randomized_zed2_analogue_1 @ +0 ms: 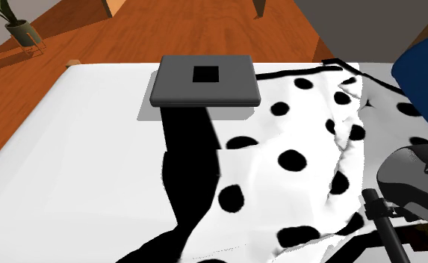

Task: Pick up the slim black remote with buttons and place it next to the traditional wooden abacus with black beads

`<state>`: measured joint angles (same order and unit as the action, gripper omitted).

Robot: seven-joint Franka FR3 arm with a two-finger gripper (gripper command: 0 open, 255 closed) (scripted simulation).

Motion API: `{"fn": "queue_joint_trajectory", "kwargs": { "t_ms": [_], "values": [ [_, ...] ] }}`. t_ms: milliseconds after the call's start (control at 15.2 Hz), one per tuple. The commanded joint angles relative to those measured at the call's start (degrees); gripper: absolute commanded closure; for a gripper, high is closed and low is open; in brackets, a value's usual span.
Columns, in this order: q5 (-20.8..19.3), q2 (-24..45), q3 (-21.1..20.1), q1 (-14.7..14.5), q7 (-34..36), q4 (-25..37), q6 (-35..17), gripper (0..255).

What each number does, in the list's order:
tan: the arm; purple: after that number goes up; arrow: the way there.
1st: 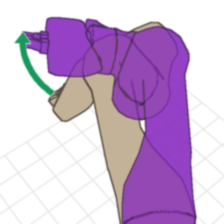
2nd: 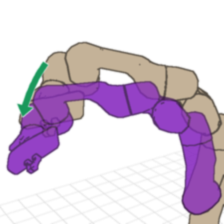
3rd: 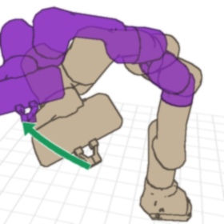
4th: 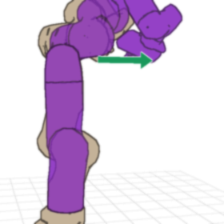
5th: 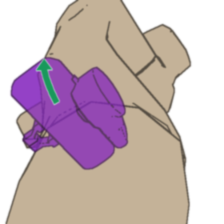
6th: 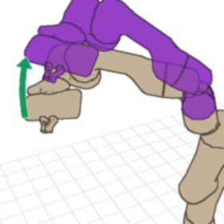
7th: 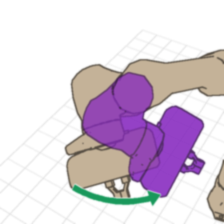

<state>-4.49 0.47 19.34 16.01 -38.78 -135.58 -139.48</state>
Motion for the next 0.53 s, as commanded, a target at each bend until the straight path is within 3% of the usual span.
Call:
{"fn": "queue_joint_trajectory", "kwargs": {
  "t_ms": [0,330,462],
  "values": [
    [0.0,0.0,0.0,0.0,0.0,0.0,0.0,0],
    [-1.8,-5.4,-0.4,-0.2,1.4,2.3,7.5,0],
    [-1.9,-5.4,-0.4,-0.2,1.4,2.3,7.5,0]
  ]
}}
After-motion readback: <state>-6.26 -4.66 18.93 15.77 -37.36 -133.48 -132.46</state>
